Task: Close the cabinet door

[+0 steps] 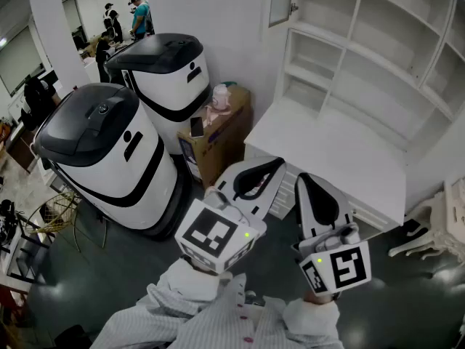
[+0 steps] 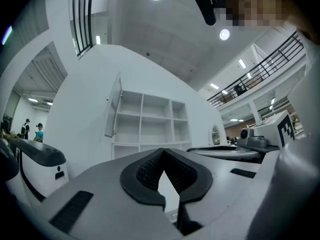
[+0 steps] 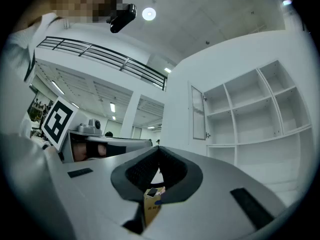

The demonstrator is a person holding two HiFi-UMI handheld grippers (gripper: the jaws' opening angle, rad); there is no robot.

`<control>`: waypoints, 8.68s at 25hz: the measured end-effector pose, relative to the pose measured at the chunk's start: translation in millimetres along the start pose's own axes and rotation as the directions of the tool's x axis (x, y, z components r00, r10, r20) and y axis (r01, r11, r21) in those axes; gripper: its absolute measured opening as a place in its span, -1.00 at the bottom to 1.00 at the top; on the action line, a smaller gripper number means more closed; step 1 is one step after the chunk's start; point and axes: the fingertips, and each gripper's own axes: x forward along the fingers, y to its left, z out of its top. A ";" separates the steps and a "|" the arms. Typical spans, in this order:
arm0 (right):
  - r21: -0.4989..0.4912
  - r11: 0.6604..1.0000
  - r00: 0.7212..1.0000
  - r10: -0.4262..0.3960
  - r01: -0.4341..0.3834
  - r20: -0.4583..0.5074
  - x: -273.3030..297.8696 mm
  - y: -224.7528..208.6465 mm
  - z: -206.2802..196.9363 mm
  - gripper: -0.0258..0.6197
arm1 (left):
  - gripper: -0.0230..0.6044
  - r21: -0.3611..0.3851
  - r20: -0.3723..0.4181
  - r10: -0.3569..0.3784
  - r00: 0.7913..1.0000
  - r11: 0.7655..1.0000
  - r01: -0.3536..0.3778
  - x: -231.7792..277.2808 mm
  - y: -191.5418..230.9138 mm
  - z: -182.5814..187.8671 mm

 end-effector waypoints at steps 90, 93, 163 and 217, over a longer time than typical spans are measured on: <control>0.083 0.950 0.954 0.299 -0.301 0.034 305.2 -359.3 -100.8 -0.88 | -0.90 0.117 -0.045 0.323 0.945 0.942 -0.316 400.1 241.7 -66.5; 0.098 0.946 0.951 0.306 -0.310 0.049 309.4 -357.5 -101.0 -0.88 | -0.90 0.125 -0.042 0.343 0.938 0.933 -0.336 395.3 247.4 -61.4; 0.117 0.968 0.973 0.227 -0.221 -0.045 359.0 -343.3 -137.1 -0.88 | -0.68 0.071 0.062 0.327 0.943 0.941 -0.331 364.8 387.1 50.8; 0.126 0.988 0.995 0.090 -0.084 -0.040 233.3 -550.1 -160.8 -0.88 | -0.24 0.251 0.119 0.357 0.927 0.892 -0.376 587.6 217.5 16.1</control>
